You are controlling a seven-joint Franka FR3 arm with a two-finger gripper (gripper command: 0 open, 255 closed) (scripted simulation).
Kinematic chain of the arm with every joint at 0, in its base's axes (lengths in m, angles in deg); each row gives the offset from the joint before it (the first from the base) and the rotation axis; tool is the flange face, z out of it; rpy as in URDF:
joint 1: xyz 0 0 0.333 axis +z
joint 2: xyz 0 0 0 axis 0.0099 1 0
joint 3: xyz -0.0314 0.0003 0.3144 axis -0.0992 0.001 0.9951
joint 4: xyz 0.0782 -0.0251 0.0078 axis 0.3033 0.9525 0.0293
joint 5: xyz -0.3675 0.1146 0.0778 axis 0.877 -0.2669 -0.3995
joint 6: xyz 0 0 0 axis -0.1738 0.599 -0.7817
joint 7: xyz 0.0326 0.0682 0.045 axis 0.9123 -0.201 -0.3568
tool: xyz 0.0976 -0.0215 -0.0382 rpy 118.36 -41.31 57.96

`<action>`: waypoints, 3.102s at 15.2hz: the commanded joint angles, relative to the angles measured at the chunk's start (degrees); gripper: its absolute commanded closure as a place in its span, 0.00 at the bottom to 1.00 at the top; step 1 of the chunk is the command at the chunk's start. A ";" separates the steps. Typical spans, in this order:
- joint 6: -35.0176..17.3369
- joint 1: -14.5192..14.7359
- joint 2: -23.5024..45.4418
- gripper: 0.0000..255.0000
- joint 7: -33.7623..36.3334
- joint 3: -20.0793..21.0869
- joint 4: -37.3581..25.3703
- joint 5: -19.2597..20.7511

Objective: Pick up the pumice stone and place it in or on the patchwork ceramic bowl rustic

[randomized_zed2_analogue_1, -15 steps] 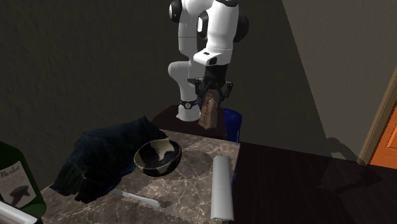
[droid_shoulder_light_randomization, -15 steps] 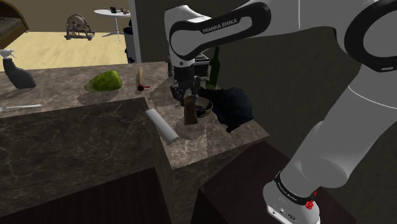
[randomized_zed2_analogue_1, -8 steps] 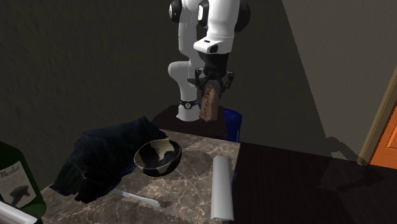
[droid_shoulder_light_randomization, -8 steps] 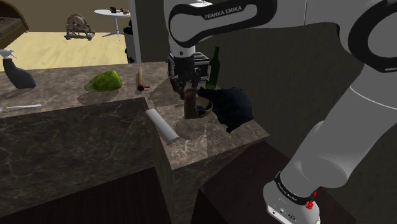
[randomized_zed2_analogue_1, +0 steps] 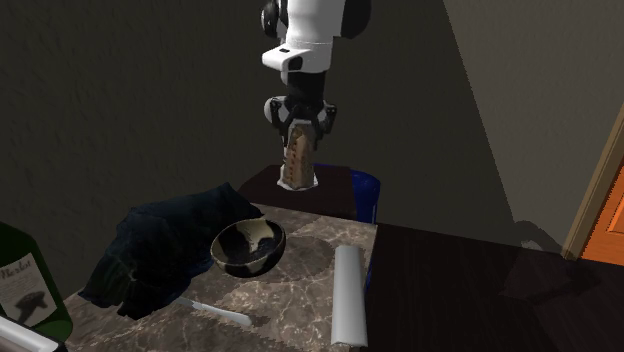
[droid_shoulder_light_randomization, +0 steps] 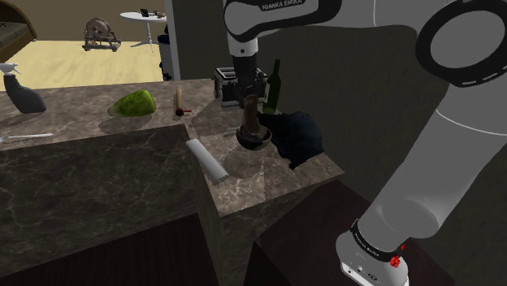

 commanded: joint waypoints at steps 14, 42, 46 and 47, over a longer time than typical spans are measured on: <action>1.59 -6.20 10.44 1.00 -11.17 -4.94 -13.16 1.70; -10.15 -6.35 12.39 0.00 -9.93 -5.01 -3.31 1.99; -6.35 -6.12 12.27 0.00 -10.06 -4.88 -6.98 1.85; -4.41 -6.00 12.33 0.00 -10.12 -4.82 -8.97 1.80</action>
